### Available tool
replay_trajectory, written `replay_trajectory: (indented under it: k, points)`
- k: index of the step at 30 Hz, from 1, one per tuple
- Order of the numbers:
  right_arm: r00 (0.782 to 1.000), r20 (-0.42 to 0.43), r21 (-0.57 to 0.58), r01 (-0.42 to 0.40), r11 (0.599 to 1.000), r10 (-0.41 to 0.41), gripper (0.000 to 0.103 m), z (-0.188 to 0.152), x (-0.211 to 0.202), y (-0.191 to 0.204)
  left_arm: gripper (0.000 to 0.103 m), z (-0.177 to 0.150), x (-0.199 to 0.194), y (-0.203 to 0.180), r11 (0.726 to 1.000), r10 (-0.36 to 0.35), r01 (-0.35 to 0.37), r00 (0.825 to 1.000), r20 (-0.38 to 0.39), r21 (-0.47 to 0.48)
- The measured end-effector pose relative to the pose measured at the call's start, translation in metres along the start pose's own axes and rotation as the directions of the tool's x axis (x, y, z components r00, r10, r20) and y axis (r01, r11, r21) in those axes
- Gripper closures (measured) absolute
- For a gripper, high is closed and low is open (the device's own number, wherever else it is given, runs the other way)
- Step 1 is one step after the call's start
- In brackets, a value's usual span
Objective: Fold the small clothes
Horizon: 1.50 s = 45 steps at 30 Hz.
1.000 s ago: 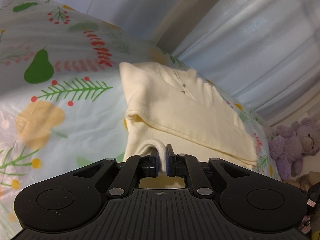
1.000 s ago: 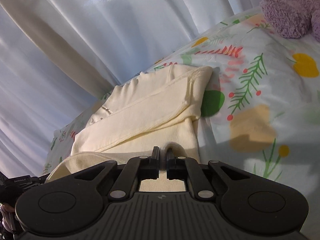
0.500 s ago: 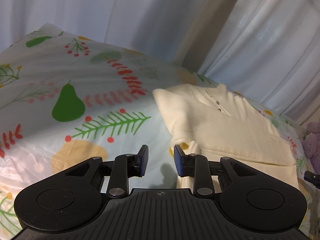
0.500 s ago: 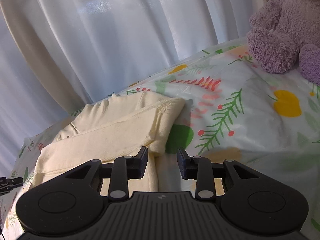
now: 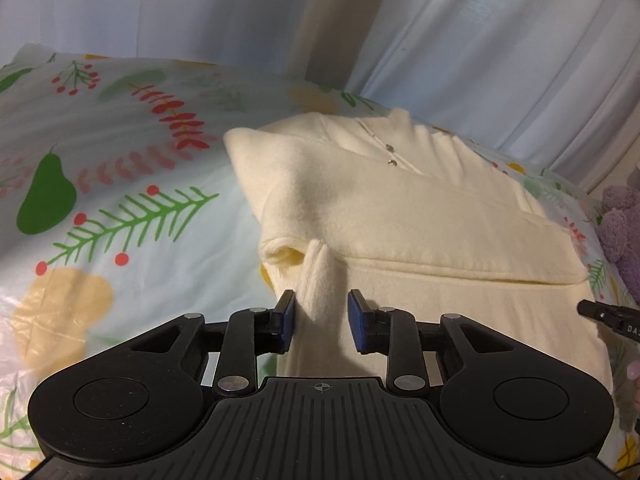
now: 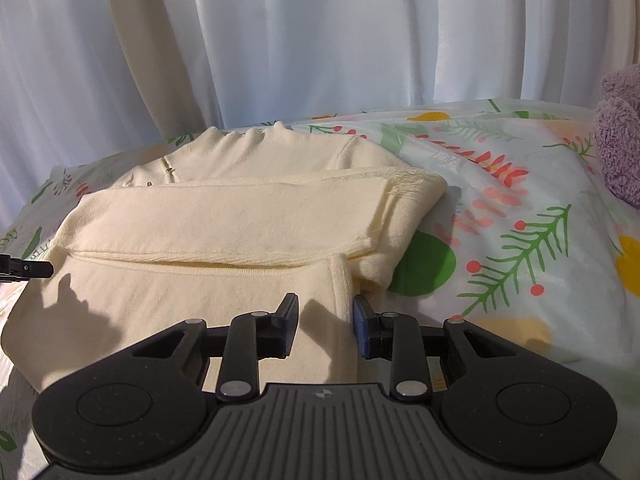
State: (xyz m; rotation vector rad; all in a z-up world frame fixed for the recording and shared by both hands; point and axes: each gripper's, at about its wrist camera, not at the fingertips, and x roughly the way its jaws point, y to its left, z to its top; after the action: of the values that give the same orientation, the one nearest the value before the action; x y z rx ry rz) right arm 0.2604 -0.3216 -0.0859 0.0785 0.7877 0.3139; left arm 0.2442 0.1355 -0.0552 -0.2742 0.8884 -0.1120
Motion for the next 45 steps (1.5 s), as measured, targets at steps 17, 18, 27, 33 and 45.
replay_trajectory:
  k: [17,18,27,33,45]
  points:
    - [0.996,0.055,-0.088,-0.069,0.994,0.074,0.097,0.009,-0.02,0.015,0.094,0.012,-0.034,-0.016,0.993,-0.12,0.119,0.992,0.048,0.024]
    - [0.99,0.098,-0.074,-0.093,0.993,0.1,0.097,0.017,-0.033,0.013,0.094,0.02,-0.049,-0.017,0.989,-0.146,0.145,0.985,0.088,0.018]
    - [0.981,0.196,0.037,-0.001,0.999,-0.007,0.096,0.074,0.0,-0.016,0.094,0.087,-0.002,-0.005,0.997,-0.064,0.07,0.986,0.155,-0.03]
    - [0.998,0.037,0.013,0.05,0.999,-0.05,0.093,0.058,0.047,-0.018,0.068,0.063,0.045,-0.01,0.999,-0.025,0.024,0.998,0.055,0.026]
    - [0.998,0.068,-0.22,0.028,0.975,-0.014,0.097,0.079,0.03,0.017,0.094,0.083,0.018,-0.03,0.994,-0.002,-0.013,0.991,0.134,0.112]
